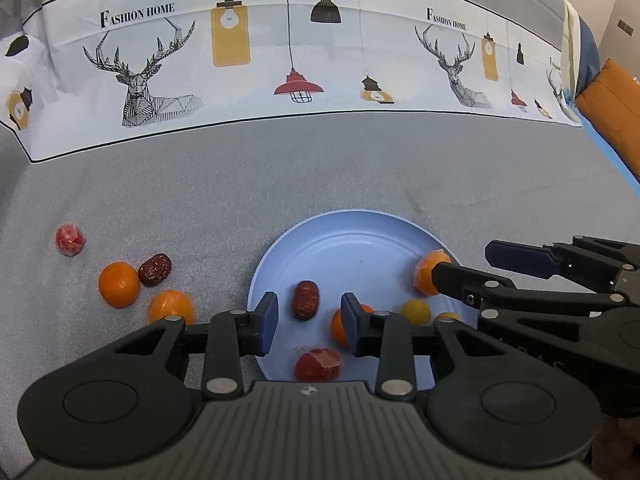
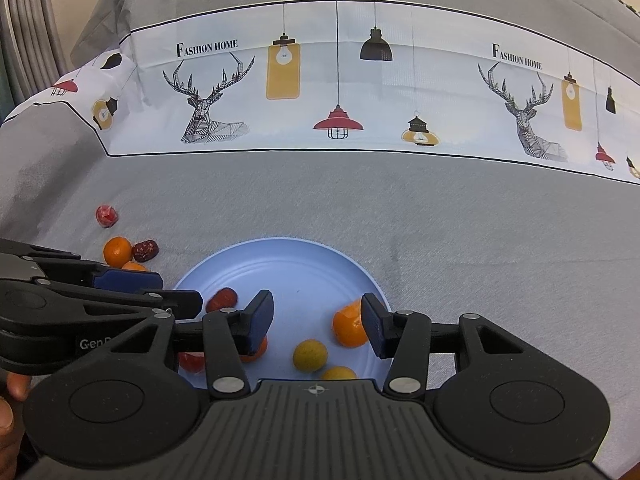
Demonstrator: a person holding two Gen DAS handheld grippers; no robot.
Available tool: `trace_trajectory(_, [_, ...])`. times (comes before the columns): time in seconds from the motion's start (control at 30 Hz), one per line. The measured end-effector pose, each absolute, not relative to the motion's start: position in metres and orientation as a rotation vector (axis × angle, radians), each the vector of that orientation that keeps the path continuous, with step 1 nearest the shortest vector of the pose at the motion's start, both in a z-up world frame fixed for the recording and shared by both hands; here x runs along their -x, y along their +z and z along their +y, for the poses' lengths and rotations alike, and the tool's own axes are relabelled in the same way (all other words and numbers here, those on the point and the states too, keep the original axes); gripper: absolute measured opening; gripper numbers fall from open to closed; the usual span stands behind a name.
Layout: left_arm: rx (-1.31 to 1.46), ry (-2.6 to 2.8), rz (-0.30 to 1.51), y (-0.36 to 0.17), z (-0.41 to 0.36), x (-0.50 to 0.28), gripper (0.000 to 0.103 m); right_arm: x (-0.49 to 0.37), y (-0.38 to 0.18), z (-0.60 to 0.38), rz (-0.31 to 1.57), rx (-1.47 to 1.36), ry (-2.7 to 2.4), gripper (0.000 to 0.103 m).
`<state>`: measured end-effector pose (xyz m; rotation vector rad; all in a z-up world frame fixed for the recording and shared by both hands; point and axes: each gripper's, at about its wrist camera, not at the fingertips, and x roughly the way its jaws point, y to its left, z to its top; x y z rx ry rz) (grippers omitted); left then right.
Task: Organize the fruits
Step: 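Grasp a red cherry tomato with the left tool while the right tool grasps a tangerine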
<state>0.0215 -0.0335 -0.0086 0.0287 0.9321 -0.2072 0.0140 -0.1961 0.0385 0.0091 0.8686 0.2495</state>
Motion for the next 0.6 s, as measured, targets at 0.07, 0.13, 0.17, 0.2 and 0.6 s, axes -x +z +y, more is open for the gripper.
trace_trajectory(0.07, [-0.028,-0.206,0.931,-0.008,-0.034,-0.021,0.037,-0.014,0.038,-0.196,0.868,-0.008,0.250,0.051])
trace_trajectory(0.13, [-0.028,-0.207,0.931,-0.008,-0.033,-0.021,0.036,-0.014,0.038,-0.196,0.868,-0.008,0.250,0.051])
trace_trajectory(0.17, [-0.027,-0.207,0.930,-0.008,-0.033,-0.021,0.035,-0.014,0.039,-0.197,0.867,-0.008,0.249,0.051])
trace_trajectory(0.2, [-0.027,-0.206,0.930,-0.008,-0.033,-0.021,0.033,-0.014,0.039,-0.196,0.867,-0.009,0.249,0.051])
trace_trajectory(0.6, [0.014,-0.175,0.873,0.012,-0.020,-0.023,0.013,-0.014,0.045,-0.200,0.815,-0.023,0.217,0.031])
